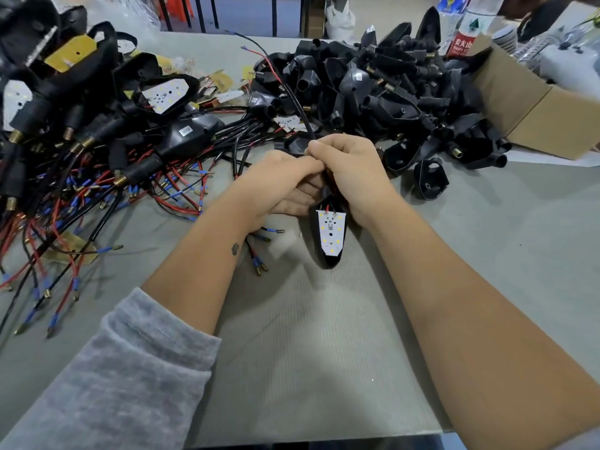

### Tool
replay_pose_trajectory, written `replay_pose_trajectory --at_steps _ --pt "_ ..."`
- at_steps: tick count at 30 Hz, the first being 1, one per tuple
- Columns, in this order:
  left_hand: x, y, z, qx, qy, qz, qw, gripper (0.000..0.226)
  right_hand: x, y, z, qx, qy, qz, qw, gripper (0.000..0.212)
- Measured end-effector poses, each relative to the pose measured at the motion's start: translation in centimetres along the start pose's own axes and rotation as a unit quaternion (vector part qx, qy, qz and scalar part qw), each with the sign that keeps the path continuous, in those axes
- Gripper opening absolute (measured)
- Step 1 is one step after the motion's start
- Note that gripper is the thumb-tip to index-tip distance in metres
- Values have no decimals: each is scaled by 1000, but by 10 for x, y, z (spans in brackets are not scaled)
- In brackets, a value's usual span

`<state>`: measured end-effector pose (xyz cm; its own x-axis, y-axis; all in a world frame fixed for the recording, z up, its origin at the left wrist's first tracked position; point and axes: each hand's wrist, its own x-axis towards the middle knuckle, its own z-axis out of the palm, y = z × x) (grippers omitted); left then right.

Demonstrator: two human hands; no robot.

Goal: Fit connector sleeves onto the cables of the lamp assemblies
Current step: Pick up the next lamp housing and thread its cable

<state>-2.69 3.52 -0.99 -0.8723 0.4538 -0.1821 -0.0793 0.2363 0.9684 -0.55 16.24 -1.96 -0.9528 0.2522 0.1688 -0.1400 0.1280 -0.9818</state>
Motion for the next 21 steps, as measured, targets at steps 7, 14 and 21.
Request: replay_pose_trajectory --at_steps 7,14,21 --pt "14 -2 -21 -334 154 44 929 20 -6 -4 -5 -133 -106 -2 985 19" --pt "16 -8 -33 -480 192 96 851 30 -11 -13 -4 -169 -150 37 973 19" --pt "21 -6 -25 -481 233 100 839 32 -16 -17 -4 -171 -185 37 967 23"
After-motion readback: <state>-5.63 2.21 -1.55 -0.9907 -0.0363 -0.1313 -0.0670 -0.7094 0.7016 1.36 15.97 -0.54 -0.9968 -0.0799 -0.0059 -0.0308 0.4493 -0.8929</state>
